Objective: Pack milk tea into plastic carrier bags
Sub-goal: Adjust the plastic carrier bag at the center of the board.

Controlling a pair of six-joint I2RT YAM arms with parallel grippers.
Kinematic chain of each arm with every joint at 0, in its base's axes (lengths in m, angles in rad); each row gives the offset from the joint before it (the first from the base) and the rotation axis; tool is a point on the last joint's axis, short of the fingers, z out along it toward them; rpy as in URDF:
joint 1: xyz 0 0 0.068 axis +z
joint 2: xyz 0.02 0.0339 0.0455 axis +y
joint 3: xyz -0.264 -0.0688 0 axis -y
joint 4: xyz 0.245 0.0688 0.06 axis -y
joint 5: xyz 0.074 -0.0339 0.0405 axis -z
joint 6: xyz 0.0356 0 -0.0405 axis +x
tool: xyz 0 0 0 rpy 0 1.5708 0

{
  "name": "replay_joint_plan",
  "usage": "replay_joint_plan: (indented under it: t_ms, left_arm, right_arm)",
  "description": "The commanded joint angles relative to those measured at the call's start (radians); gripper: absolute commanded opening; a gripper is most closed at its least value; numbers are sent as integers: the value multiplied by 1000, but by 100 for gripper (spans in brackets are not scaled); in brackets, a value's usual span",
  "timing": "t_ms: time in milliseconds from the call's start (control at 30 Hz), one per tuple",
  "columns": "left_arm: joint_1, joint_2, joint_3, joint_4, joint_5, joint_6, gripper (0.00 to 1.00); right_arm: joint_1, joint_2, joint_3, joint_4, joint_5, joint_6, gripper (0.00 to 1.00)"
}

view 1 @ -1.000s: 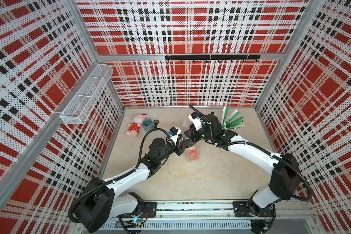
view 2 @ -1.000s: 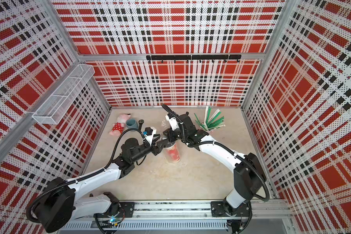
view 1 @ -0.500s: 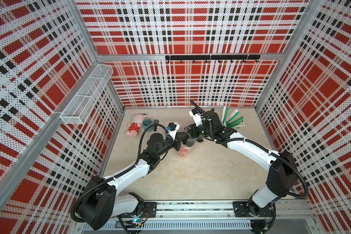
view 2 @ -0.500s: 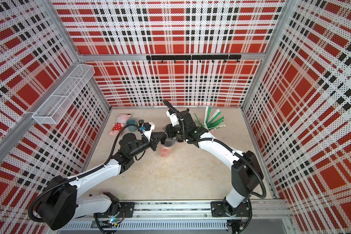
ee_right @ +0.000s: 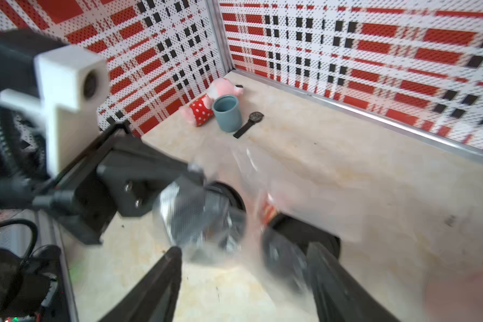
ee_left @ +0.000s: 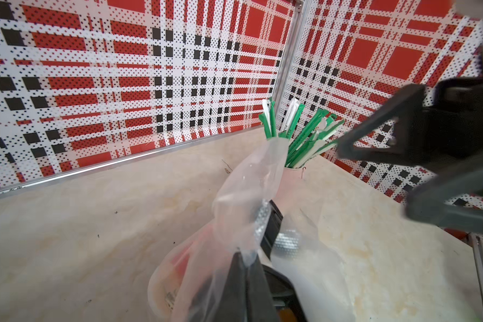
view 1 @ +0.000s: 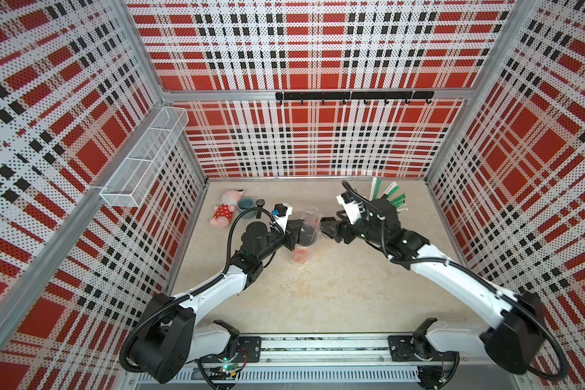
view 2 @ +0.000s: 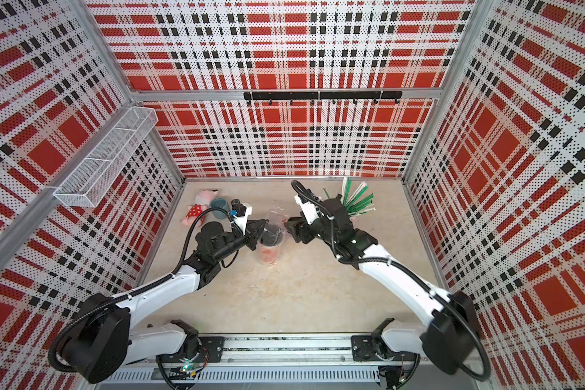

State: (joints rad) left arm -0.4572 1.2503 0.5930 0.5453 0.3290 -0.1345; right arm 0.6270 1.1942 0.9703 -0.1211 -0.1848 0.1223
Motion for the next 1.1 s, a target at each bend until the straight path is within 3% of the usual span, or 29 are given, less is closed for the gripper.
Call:
replay_joint_plan:
  t_ms: [0,133,233,467,600,733,1033,1067]
  left_arm:
    - [23,-18,-14,13,-13,-17,0]
    - [31,-14,-19,27,-6,-26,0]
    - [35,-11,-19,29,-7,-29,0]
    - [40,-10,-24,31,-7,-31,0]
    - [42,-8,-24,31,-4,-31,0]
    - [43,-5,-22,32,-4,-28,0]
    - [52,-4,-22,32,-2,-30,0]
    - [53,-5,-22,32,-2,-30,0]
  right_arm:
    - [-21,-107,-133,152,63,-233,80]
    - [-20,-151,-267,216,15,-505,84]
    - [-21,-122,-330,306,42,-592,86]
    - [-21,75,-270,391,108,-600,83]
    - [-21,116,-270,479,105,-567,81]
    - [-21,158,-234,487,59,-535,72]
    - [-21,213,-157,369,54,-523,33]
    - [-21,216,-149,347,46,-525,33]
